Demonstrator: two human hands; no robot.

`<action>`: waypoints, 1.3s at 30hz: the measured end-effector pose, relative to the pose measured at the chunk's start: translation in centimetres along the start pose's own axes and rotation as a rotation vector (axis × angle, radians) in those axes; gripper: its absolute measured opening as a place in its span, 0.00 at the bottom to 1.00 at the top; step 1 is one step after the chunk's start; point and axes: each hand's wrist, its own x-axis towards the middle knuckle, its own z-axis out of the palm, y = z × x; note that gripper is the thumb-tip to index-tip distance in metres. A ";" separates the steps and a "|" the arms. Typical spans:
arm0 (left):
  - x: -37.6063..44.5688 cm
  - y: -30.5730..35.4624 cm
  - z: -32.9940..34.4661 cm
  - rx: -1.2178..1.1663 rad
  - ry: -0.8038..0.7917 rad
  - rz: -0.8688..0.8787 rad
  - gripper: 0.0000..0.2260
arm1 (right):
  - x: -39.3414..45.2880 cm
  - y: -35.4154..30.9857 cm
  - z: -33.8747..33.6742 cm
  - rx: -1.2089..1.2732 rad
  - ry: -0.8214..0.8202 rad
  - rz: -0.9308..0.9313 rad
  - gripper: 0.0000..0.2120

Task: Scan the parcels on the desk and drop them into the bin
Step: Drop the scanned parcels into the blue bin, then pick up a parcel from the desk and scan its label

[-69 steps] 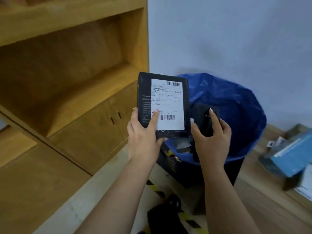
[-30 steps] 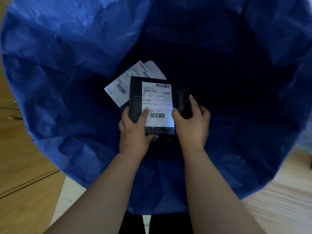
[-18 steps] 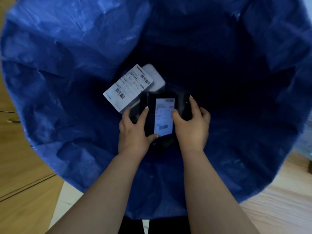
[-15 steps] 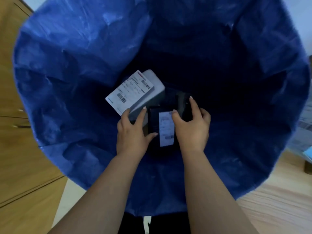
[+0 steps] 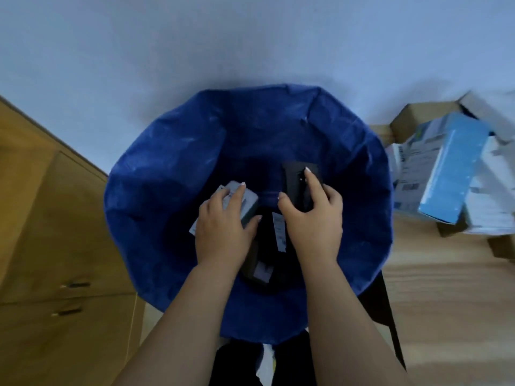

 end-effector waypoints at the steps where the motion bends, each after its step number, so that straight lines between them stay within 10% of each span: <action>1: -0.1 0.6 -0.8 -0.002 0.011 0.036 0.30 | -0.6 -0.5 -0.9 0.010 0.031 -0.003 0.30; 19: -11.5 24.1 -1.3 -0.093 -0.018 0.765 0.29 | -12.0 4.5 -26.9 0.077 0.712 0.073 0.30; 39: -37.7 48.6 15.0 -0.126 -0.183 0.942 0.32 | -24.4 26.8 -56.6 0.091 0.968 0.257 0.30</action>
